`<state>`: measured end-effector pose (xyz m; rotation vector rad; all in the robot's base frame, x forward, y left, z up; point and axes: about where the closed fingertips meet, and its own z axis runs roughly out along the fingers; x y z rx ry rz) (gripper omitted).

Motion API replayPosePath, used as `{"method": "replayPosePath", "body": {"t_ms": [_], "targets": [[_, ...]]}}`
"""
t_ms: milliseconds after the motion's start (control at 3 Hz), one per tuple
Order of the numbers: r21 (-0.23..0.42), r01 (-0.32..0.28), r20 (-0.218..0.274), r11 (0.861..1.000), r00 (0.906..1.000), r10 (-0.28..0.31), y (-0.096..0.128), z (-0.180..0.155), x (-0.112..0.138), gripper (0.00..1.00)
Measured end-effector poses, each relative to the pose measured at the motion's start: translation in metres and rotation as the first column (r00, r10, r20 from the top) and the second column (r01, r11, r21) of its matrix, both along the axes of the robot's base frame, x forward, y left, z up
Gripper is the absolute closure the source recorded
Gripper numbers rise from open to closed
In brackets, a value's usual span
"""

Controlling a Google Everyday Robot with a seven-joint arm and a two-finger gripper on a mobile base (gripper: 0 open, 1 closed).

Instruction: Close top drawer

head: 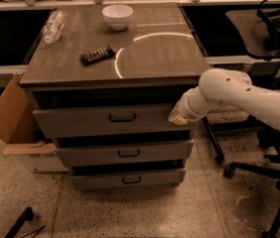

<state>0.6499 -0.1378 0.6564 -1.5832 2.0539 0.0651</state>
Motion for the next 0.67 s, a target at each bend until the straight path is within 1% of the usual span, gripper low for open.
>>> {"method": "replayPosePath", "body": {"t_ms": [333, 667], "targets": [[0.003, 0.001, -0.001, 1.000, 1.0000, -0.001, -0.001, 0.003, -0.002, 1.00], [0.002, 0.007, 0.009, 1.000, 0.9999, -0.007, -0.008, 0.012, -0.018, 1.00]]}}
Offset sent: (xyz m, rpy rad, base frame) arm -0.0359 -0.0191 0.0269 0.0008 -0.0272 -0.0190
